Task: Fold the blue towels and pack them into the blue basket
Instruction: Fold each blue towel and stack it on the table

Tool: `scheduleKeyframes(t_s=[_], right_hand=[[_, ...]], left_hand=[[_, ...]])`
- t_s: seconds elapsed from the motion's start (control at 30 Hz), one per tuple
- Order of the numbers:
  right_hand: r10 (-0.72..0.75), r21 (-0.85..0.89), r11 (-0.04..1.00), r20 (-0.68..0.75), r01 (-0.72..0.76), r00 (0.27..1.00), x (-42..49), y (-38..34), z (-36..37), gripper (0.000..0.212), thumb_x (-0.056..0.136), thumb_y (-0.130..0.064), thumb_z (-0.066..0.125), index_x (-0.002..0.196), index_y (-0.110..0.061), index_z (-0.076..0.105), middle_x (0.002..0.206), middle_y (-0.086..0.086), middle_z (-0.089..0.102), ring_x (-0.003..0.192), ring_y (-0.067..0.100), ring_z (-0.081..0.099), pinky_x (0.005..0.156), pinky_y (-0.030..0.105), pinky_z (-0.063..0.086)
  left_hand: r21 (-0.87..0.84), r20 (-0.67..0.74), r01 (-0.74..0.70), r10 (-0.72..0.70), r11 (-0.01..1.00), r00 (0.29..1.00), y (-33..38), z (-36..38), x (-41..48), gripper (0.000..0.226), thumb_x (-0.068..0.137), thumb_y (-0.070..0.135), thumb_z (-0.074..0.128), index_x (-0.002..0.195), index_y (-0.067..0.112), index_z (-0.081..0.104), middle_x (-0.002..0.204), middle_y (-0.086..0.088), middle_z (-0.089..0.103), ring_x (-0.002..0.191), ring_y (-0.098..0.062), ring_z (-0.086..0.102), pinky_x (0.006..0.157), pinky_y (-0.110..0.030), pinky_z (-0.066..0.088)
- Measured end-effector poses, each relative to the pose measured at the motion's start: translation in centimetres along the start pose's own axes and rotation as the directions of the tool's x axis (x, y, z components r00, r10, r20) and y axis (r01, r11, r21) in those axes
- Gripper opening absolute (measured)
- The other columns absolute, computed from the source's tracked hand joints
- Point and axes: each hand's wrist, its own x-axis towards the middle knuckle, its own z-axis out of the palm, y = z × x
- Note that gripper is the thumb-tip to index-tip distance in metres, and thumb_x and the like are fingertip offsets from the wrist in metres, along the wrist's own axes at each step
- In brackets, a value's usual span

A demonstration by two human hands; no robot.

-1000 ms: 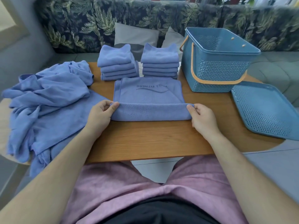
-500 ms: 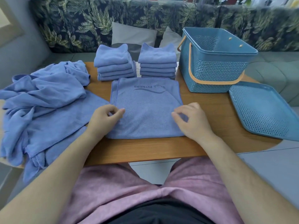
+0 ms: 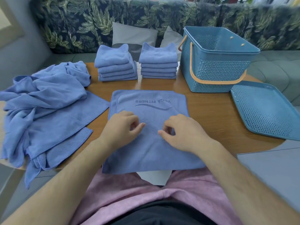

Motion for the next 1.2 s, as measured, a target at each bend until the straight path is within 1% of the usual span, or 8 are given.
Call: scheduleKeyframes(t_s=[0.07, 0.17, 0.3, 0.5, 0.67, 0.83, 1.03, 1.2], right_hand=[[-0.038, 0.016, 0.999, -0.041, 0.039, 0.998, 0.2, 0.2, 1.1, 0.041, 0.095, -0.059, 0.051, 0.127, -0.035, 0.062, 0.133, -0.010, 0.057, 0.129, 0.018, 0.047, 0.106, 0.040, 0.041], [0.010, 0.010, 1.000, 0.150, -0.011, 0.989, 0.5, 0.6, 2.1, 0.067, 0.098, -0.068, 0.035, 0.158, -0.040, 0.026, 0.169, -0.008, 0.012, 0.156, 0.019, 0.006, 0.125, 0.041, 0.012], [0.015, -0.042, 0.999, 0.169, -0.008, 0.985, 0.2, 0.3, 0.9, 0.082, 0.080, -0.084, 0.018, 0.147, -0.042, 0.041, 0.154, -0.010, 0.039, 0.144, 0.019, 0.032, 0.118, 0.040, 0.028], [0.011, 0.002, 1.000, 0.164, -0.012, 0.986, -0.9, -1.1, -1.4, 0.037, 0.094, -0.064, 0.050, 0.088, -0.030, 0.065, 0.088, -0.014, 0.061, 0.088, 0.009, 0.057, 0.070, 0.031, 0.044], [0.004, 0.142, 0.990, -0.094, 0.010, 0.996, 1.2, -0.4, 0.4, 0.018, 0.100, -0.034, 0.052, 0.109, -0.029, 0.066, 0.101, -0.011, 0.066, 0.101, 0.017, 0.058, 0.079, 0.034, 0.045], [0.207, -0.002, 0.978, -0.150, -0.210, 0.967, 4.3, 3.8, 1.6, 0.046, 0.100, -0.029, 0.048, 0.145, -0.023, 0.046, 0.144, 0.000, 0.049, 0.130, 0.027, 0.046, 0.105, 0.044, 0.036], [0.292, 0.110, 0.956, -0.231, -0.273, 0.928, 3.5, 5.8, 2.9, 0.023, 0.099, -0.027, 0.055, 0.119, -0.019, 0.063, 0.117, 0.005, 0.057, 0.111, 0.030, 0.054, 0.093, 0.043, 0.036], [0.163, 0.303, 0.952, -0.397, -0.038, 0.903, 3.1, 5.8, 2.0, 0.002, 0.094, -0.014, 0.062, 0.094, -0.016, 0.061, 0.096, -0.001, 0.059, 0.089, 0.020, 0.054, 0.076, 0.037, 0.044]], left_hand=[[0.033, 0.012, 0.044, -0.044, 0.999, 0.999, 0.3, 0.6, 0.1, 0.034, 0.092, 0.058, 0.050, 0.107, 0.033, 0.067, 0.114, 0.011, 0.060, 0.112, -0.016, 0.054, 0.095, -0.036, 0.042], [0.098, 0.207, 0.133, -0.151, 0.986, 0.967, 0.4, 1.4, -0.1, 0.068, 0.089, 0.074, 0.032, 0.150, 0.044, 0.040, 0.162, 0.013, 0.028, 0.153, -0.019, 0.017, 0.121, -0.042, 0.014], [0.091, 0.152, 0.086, -0.099, 0.992, 0.983, 0.9, 0.0, 0.3, 0.058, 0.086, 0.073, 0.031, 0.110, 0.035, 0.067, 0.113, 0.013, 0.064, 0.116, -0.015, 0.054, 0.101, -0.038, 0.038], [-0.020, 0.055, 0.136, -0.134, 0.991, 0.989, 1.2, -0.7, 0.1, 0.039, 0.098, 0.045, 0.055, 0.063, 0.028, 0.049, 0.054, 0.009, 0.049, 0.057, -0.009, 0.049, 0.055, -0.029, 0.034], [0.039, -0.076, 0.103, -0.100, 0.994, 0.992, 0.3, 0.7, 1.9, 0.015, 0.097, 0.037, 0.059, 0.099, 0.023, 0.066, 0.092, 0.010, 0.062, 0.093, -0.016, 0.058, 0.078, -0.033, 0.041], [0.097, 0.021, 0.225, -0.228, 0.969, 0.973, -1.5, 2.0, 1.7, 0.054, 0.093, 0.058, 0.041, 0.135, 0.030, 0.058, 0.138, 0.016, 0.055, 0.133, -0.012, 0.045, 0.106, -0.038, 0.031], [0.150, -0.035, 0.272, -0.270, 0.950, 0.962, -1.7, 1.7, 1.4, 0.045, 0.098, 0.054, 0.048, 0.135, 0.029, 0.055, 0.136, 0.012, 0.055, 0.134, -0.015, 0.044, 0.111, -0.038, 0.024], [0.173, -0.114, 0.350, -0.334, 0.921, 0.936, -3.0, 1.0, 1.8, 0.040, 0.099, 0.046, 0.053, 0.129, 0.022, 0.062, 0.123, 0.002, 0.057, 0.120, -0.026, 0.049, 0.100, -0.044, 0.032]])
